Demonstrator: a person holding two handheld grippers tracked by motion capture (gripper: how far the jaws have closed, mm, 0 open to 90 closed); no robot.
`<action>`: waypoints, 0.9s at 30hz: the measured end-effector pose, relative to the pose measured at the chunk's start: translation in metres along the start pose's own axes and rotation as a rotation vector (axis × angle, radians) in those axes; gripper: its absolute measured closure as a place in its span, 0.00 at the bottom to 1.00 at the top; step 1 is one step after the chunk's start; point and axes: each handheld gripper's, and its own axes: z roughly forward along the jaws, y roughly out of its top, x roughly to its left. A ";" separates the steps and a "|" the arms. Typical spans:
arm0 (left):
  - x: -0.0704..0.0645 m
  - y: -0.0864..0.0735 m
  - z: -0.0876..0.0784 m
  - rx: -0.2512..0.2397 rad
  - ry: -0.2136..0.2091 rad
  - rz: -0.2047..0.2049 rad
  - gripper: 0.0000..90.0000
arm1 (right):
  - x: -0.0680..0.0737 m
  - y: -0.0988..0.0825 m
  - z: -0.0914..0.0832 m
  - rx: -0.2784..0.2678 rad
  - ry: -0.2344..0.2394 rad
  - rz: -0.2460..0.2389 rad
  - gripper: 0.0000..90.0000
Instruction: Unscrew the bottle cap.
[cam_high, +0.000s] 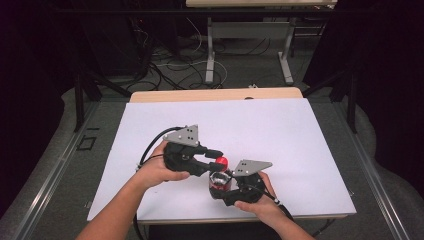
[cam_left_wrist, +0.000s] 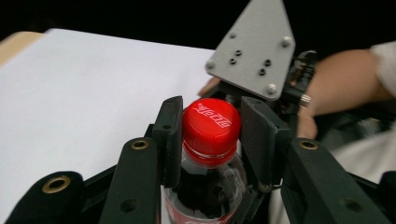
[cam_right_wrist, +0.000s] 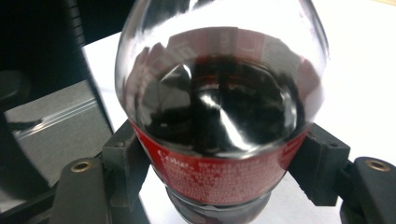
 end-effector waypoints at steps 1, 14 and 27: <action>-0.004 0.001 0.002 -0.005 0.041 -0.025 0.68 | -0.001 0.000 -0.001 -0.001 -0.038 0.016 0.32; -0.046 0.009 0.031 -0.045 0.432 -0.190 0.68 | -0.006 -0.002 -0.004 0.000 -0.167 0.052 0.32; -0.018 0.006 0.006 -0.061 0.169 -0.172 0.48 | -0.007 -0.001 -0.004 -0.008 -0.074 0.051 0.32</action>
